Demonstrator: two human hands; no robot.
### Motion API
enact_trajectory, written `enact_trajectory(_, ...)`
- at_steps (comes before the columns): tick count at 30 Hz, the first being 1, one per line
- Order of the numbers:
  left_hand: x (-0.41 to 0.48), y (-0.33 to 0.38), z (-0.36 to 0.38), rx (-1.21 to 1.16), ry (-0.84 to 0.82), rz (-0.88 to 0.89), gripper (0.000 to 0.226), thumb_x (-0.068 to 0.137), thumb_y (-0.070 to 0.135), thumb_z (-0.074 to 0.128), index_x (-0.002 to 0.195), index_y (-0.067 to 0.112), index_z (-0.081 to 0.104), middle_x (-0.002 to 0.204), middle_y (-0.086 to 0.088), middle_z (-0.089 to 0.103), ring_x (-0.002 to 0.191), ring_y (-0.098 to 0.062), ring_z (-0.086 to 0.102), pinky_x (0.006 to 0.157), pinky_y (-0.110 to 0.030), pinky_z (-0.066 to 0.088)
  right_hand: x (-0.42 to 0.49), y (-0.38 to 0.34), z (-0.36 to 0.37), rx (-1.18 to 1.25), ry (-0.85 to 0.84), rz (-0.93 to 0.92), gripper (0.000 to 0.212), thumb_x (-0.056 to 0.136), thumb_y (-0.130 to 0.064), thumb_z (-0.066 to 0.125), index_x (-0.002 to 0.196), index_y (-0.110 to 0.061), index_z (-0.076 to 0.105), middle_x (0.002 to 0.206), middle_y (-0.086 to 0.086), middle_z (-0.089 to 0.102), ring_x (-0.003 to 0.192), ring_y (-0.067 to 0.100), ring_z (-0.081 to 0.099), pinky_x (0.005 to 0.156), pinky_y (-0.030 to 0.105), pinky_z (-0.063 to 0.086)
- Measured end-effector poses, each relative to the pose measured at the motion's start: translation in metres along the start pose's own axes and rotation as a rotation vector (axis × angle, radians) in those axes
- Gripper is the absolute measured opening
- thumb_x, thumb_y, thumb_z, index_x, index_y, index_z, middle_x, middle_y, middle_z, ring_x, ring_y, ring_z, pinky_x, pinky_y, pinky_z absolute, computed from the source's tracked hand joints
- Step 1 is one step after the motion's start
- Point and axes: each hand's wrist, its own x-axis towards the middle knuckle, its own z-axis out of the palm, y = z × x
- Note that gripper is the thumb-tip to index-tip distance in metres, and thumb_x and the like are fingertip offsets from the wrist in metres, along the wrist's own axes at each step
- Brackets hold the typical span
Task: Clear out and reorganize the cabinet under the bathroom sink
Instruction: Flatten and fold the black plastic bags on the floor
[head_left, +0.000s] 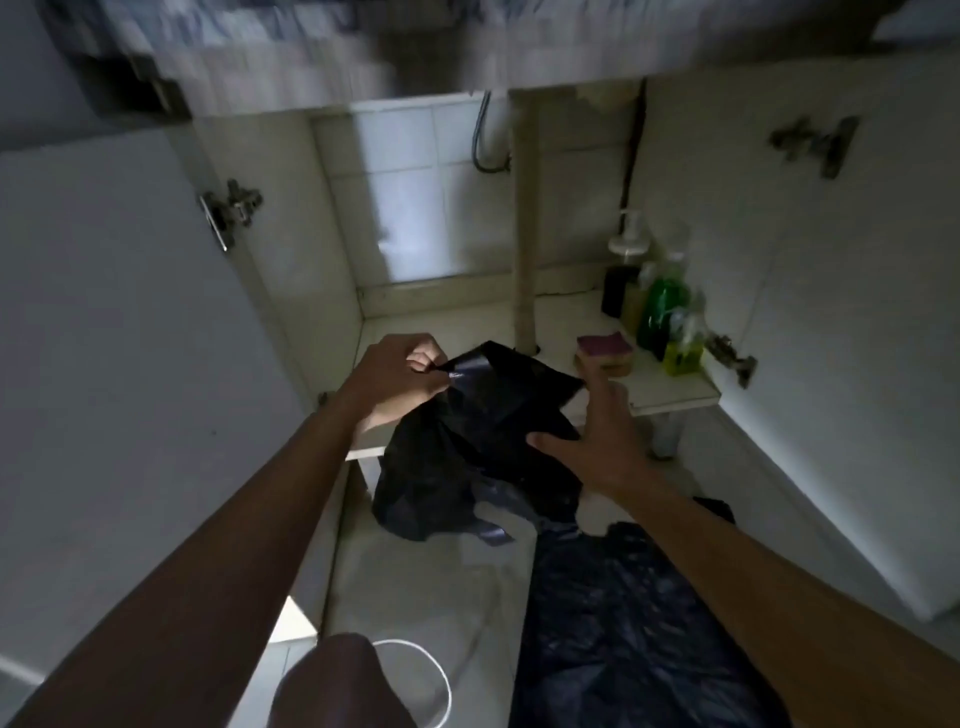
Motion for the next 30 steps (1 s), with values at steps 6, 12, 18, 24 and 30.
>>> enact_trajectory(6, 0.010, 0.042, 0.006, -0.060, -0.013, 0.080, 0.016, 0.073, 0.015, 0.075, 0.073, 0.029, 0.066, 0.077, 0.008, 0.072, 0.077, -0.010, 0.071, 0.076, -0.029, 0.056, 0.021, -0.057, -0.070, 0.029, -0.090, -0.106, 0.031, 0.079, -0.052, 0.075, 0.087, -0.022, 0.068, 0.083, -0.008, 0.068, 0.079, 0.005, 0.066, 0.074, 0.034, 0.053)
enact_trajectory(12, 0.010, 0.069, 0.021, 0.019, -0.190, 0.123, 0.012, 0.080, 0.027, 0.079, 0.082, 0.026, 0.067, 0.081, 0.008, 0.073, 0.079, -0.007, 0.070, 0.077, -0.033, 0.059, 0.040, -0.063, -0.096, -0.342, 0.001, -0.265, 0.021, 0.091, -0.035, 0.067, 0.105, -0.020, 0.073, 0.096, -0.009, 0.068, 0.096, 0.013, 0.065, 0.077, 0.017, 0.045)
enact_trajectory(18, 0.008, 0.089, 0.032, -0.108, -0.299, 0.082, 0.015, 0.085, 0.022, 0.076, 0.089, 0.015, 0.063, 0.096, -0.003, 0.070, 0.076, -0.022, 0.072, 0.061, -0.037, 0.062, 0.041, -0.059, -0.110, -0.313, 0.099, -0.278, 0.045, 0.087, -0.044, 0.070, 0.128, -0.029, 0.060, 0.116, -0.003, 0.052, 0.112, 0.013, 0.054, 0.095, 0.024, 0.041)
enact_trajectory(24, 0.019, 0.098, 0.022, -0.260, -0.259, 0.139, 0.012, 0.087, 0.008, 0.072, 0.089, 0.006, 0.061, 0.095, -0.007, 0.070, 0.091, -0.025, 0.072, 0.077, -0.039, 0.062, 0.020, -0.033, -0.122, 0.278, -0.013, 0.284, 0.068, 0.092, -0.046, 0.065, 0.146, -0.017, 0.035, 0.144, -0.001, 0.041, 0.118, 0.012, 0.048, 0.087, 0.023, 0.045)
enact_trajectory(30, 0.021, 0.106, 0.010, -0.163, -0.369, 0.207, 0.013, 0.083, 0.008, 0.076, 0.085, 0.010, 0.063, 0.087, 0.001, 0.072, 0.082, -0.013, 0.070, 0.080, -0.027, 0.052, -0.002, -0.018, -0.101, 0.331, -0.186, 0.103, 0.060, 0.084, -0.010, 0.076, 0.132, -0.027, 0.045, 0.109, -0.020, 0.055, 0.096, -0.011, 0.057, 0.068, 0.003, 0.045)
